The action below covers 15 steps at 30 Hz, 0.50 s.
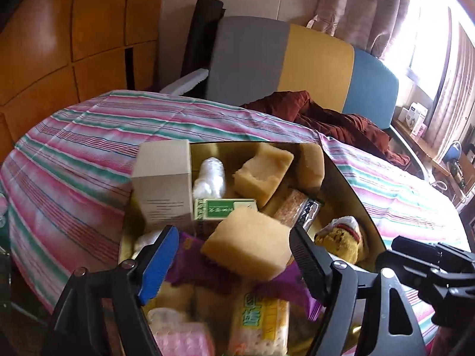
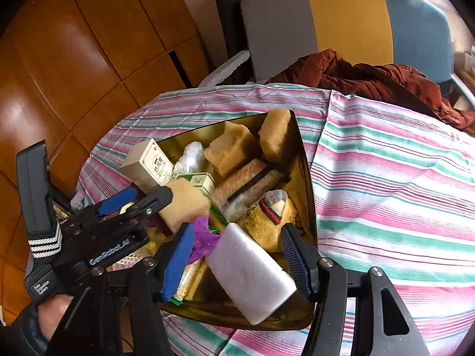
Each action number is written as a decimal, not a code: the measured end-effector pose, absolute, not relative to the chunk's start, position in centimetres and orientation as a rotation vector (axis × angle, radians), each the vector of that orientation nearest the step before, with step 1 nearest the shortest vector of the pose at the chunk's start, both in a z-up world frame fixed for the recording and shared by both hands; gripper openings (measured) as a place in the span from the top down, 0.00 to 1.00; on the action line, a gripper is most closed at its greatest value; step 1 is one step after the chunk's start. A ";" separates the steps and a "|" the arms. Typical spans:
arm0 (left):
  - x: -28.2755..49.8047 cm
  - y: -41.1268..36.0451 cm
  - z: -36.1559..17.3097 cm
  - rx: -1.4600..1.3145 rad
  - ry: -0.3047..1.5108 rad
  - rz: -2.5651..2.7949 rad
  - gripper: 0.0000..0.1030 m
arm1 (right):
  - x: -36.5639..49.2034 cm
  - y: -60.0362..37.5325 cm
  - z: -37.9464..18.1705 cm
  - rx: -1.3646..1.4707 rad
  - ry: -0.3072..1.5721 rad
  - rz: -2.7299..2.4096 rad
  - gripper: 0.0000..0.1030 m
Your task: Organize objects
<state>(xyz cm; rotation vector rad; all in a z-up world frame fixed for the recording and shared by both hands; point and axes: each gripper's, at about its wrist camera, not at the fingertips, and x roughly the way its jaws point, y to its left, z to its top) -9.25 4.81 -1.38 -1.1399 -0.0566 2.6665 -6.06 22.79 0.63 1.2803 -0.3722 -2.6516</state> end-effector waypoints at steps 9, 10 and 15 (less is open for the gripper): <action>-6.2 4.3 -0.3 -1.119 -0.036 2.729 0.23 | -5.1 21.9 1.0 1.261 -0.262 -2.727 0.19; -5.7 4.2 0.0 -1.111 -0.032 2.736 0.23 | -4.9 21.8 1.1 1.253 -0.247 -2.740 0.16; -3.4 3.8 1.0 -1.082 -0.012 2.781 0.23 | -3.7 21.1 1.6 1.223 -0.161 -2.806 0.00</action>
